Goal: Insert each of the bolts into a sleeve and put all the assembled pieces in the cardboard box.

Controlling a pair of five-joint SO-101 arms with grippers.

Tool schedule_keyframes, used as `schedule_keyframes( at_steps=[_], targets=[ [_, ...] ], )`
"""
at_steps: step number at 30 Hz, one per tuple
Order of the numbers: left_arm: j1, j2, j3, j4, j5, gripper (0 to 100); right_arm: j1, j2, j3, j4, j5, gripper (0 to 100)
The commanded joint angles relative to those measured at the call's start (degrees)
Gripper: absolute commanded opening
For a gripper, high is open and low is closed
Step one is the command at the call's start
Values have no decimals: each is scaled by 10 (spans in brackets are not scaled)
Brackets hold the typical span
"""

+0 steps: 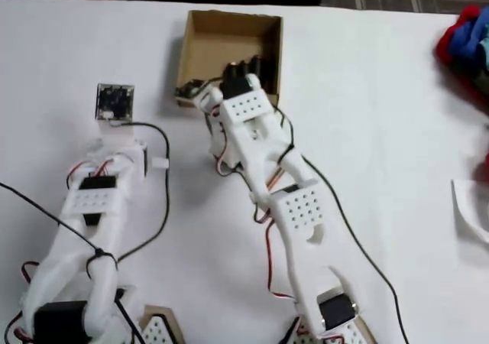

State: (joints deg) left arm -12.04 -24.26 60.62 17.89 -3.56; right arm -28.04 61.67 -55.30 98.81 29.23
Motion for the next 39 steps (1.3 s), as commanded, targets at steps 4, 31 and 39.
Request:
schedule_keyframes(
  at_steps=[4,31,39],
  targets=[
    [-6,-23,-3,-11,-6,27,5,8,-70,-3,-4,147],
    [-6,-23,-4,-11,-6,27,43,-36,29,24,36,149],
    [-6,-23,-4,-11,-6,27,30,-50,62,7,43,148]
  ],
)
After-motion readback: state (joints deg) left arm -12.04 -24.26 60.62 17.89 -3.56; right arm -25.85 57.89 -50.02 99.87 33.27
